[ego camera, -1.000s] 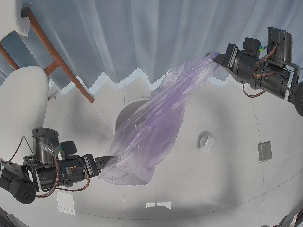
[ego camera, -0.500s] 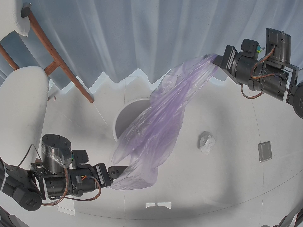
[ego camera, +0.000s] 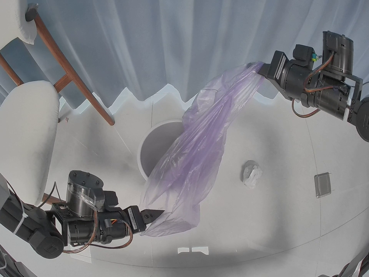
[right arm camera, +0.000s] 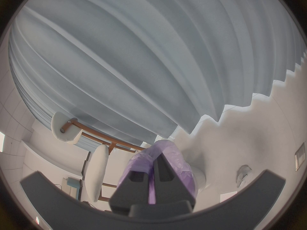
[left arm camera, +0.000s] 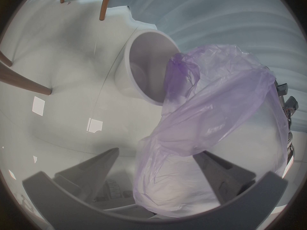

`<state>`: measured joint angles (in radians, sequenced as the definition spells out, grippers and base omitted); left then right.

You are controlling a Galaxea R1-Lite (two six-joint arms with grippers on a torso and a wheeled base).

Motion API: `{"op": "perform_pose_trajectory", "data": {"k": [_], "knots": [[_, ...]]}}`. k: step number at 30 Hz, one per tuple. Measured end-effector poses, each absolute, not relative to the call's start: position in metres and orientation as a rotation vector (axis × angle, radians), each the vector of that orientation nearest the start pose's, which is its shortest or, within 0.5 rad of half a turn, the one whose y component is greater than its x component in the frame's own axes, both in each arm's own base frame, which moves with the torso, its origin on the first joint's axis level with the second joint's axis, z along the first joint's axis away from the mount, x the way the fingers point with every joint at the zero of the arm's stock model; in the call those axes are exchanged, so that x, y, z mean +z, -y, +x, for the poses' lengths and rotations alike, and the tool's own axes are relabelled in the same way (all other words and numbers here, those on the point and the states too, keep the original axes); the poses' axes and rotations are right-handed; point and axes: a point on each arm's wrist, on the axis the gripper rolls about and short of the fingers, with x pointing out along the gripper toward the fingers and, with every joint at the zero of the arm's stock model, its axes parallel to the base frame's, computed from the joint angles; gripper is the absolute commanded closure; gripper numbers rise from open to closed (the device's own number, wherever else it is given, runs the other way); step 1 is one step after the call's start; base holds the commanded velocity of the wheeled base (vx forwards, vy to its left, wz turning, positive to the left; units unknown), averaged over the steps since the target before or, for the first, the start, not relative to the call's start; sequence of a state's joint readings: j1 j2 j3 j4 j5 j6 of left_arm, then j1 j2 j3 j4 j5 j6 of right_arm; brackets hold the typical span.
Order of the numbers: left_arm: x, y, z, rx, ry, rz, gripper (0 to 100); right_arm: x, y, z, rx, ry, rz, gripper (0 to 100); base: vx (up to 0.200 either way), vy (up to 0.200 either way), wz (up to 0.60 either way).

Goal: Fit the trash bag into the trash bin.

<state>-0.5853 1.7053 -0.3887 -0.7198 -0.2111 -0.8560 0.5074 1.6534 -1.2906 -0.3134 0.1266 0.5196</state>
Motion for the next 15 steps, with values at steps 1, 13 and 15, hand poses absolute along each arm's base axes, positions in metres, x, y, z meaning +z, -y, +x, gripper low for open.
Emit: {"op": "perform_pose_trajectory", "data": {"k": [1, 13, 15], "knots": [[0.089, 0.138, 0.199, -0.463, -0.884, -0.673, 100, 0.303, -0.157, 0.276, 0.608, -0.213, 0.493, 100, 0.000, 0.000, 0.00], [0.107, 0.133, 0.211, -0.464, -0.710, -0.749, 100, 0.294, -0.160, 0.273, 0.612, -0.245, 0.487, 100, 0.000, 0.000, 0.00], [0.112, 0.129, 0.212, -0.469, -0.671, -0.743, 100, 0.288, -0.160, 0.273, 0.607, -0.265, 0.477, 100, 0.000, 0.000, 0.00]]}}
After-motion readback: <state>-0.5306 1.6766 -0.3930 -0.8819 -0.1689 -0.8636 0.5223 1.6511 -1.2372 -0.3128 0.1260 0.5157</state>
